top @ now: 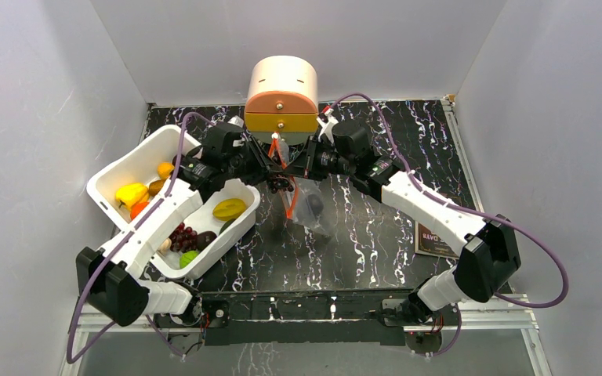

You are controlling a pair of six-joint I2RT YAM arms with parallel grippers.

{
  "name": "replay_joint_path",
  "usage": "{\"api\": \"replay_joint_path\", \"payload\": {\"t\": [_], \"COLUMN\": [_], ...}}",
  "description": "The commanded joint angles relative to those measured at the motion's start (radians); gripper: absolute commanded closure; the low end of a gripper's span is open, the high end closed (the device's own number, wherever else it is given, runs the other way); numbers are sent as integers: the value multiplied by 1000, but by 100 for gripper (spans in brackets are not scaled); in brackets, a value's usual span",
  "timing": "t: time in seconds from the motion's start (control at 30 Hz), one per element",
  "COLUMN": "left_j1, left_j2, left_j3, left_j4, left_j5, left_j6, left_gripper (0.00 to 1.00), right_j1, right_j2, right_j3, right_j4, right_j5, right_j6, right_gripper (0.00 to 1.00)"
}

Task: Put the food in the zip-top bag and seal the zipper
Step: Place the fake fruit in the zipper food storage bag.

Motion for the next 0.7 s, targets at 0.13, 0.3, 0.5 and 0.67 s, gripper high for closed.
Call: {"api": "replay_joint_path", "payload": {"t": [0.13, 0.3, 0.5, 0.67], "left_j1": [-2, -2, -3, -2], "left_j2": [-54, 11, 57, 49], "left_j3": [-55, -7, 35, 33], "left_j4": [30, -64, -96, -69], "left_j5": [-3, -50, -63, 37], "left_j6": [-73, -5, 16, -2], "left_gripper": [74, 74, 72, 49], "right_j1": [4, 10, 26, 29], "right_j2": [-81, -79, -54, -53], "right_j3": [-30, -36, -45, -50], "right_j4": [132, 158, 152, 117], "right_j5": [-28, -82, -108, -65], "right_j6": [63, 62, 53, 49], "right_gripper": [100, 100, 100, 100]}}
